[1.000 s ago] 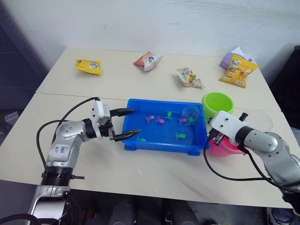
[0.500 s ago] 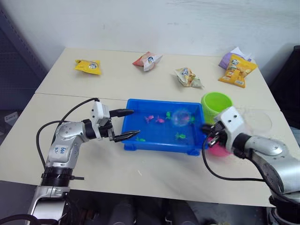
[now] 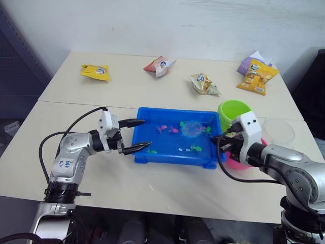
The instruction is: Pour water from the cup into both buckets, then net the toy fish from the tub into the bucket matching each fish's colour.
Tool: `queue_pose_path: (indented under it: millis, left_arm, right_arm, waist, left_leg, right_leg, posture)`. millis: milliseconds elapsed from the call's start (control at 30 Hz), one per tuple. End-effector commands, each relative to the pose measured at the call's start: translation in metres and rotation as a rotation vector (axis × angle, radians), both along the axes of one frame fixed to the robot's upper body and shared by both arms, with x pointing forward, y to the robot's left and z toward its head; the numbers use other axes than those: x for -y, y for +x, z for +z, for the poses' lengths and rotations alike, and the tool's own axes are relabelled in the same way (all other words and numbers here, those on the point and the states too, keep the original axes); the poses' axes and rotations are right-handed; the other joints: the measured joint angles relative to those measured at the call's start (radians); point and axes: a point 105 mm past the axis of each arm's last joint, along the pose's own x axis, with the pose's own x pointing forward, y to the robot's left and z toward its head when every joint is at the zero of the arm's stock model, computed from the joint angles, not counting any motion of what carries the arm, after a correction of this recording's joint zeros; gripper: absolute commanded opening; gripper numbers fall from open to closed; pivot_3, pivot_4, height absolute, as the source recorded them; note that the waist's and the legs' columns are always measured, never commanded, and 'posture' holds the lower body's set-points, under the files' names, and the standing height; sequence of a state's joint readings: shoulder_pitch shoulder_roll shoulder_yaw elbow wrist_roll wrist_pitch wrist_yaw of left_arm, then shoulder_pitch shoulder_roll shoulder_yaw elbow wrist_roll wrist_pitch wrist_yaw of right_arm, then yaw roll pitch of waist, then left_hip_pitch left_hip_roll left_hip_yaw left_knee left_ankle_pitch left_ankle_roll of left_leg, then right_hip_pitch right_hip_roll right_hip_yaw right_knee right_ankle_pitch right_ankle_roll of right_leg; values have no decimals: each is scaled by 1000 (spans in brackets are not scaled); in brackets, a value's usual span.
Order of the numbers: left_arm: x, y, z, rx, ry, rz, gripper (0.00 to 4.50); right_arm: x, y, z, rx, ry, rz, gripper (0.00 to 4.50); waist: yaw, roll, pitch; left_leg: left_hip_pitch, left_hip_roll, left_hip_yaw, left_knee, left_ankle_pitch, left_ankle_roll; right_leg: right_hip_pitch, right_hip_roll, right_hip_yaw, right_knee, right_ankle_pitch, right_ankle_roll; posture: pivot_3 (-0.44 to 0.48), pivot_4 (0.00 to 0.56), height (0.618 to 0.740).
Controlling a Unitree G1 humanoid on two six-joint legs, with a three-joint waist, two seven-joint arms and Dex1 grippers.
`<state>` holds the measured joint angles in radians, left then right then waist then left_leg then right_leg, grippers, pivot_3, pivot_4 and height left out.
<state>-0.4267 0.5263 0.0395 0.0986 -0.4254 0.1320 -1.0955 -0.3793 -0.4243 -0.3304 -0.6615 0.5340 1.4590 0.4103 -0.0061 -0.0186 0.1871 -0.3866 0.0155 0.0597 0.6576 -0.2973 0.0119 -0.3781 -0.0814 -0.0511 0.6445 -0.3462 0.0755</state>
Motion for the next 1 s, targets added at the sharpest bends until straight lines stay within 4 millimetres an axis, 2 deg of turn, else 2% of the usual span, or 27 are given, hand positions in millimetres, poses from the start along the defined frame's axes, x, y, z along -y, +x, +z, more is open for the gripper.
queue_pose_path:
  millis: [33, 367, 500, 833, 1000]
  left_arm:
    - [-2, -2, 7, 31, -3, 0, 4459]
    - [-1, 0, 8, 35, -4, -5, 4459]
    - [0, -1, 8, 38, -6, -3, 4459]
    - [-4, 0, 7, 40, -5, 10, 4459]
    - [-6, -1, 5, 38, -2, 12, 4459]
  right_arm:
    - [8, 2, 4, -11, 80, -79, 0]
    - [16, 17, -13, -145, 333, -218, 0]
    - [15, 17, -26, -202, 392, -230, 0]
    - [2, 6, -41, -273, 510, -167, 0]
    - [-14, -11, -40, -294, 513, -19, 0]
  waist:
    - [0, 0, 0]
    - [-6, 0, 0]
    - [-12, 0, 0]
    - [-23, 0, 0]
    - [-23, 0, 0]
  left_leg:
    - [0, 0, 0, 0, 0, 0]
    - [0, 0, 1, -3, 0, 0]
    - [0, -1, 1, -6, 1, -1]
    - [-1, -1, 2, -8, 2, -1]
    - [-1, -1, 2, -9, 2, -1]
  right_leg:
    - [0, 0, 0, 0, 0, 0]
    - [-1, 0, 1, 2, 0, 0]
    - [-3, 0, 1, 3, 0, 0]
    - [-5, 0, 2, 3, 0, 0]
    - [-5, 0, 2, 3, 0, 0]
  posture:
    - [0, 150, 738]
    - [0, 150, 738]
    - [0, 150, 738]
    - [0, 150, 738]
    - [0, 150, 738]
